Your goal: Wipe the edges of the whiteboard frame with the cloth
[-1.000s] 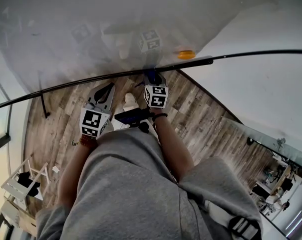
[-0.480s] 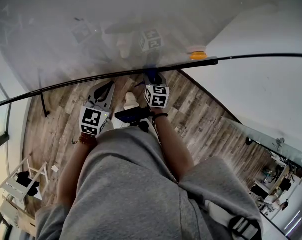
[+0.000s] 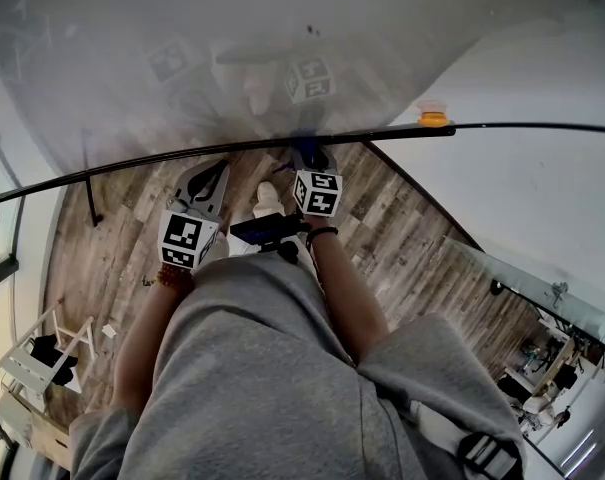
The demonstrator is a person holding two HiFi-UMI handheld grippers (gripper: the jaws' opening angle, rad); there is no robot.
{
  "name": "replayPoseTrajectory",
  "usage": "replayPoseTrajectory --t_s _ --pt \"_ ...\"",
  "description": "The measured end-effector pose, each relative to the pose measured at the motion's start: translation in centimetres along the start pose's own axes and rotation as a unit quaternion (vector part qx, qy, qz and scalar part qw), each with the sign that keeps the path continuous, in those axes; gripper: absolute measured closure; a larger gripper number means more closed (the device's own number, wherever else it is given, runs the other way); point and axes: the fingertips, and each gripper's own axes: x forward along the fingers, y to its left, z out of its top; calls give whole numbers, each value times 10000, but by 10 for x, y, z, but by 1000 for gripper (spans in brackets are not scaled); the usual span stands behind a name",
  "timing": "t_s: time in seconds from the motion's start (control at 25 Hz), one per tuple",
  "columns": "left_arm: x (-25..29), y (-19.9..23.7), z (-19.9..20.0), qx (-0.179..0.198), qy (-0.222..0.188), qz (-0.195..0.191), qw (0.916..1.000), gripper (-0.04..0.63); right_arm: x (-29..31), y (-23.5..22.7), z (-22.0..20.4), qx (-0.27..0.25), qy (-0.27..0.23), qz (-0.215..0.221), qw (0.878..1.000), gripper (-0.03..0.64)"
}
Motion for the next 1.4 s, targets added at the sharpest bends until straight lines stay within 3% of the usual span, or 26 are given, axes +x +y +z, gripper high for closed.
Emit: replayPoseTrajectory --t_s 0.96,1.4 --pt "-25 35 -6 7 69 169 9998 584 10 35 -5 -64 74 106 9999 472" --pt "-62 63 -22 -93 33 441 9990 584 15 66 -7 -48 62 101 9999 472"
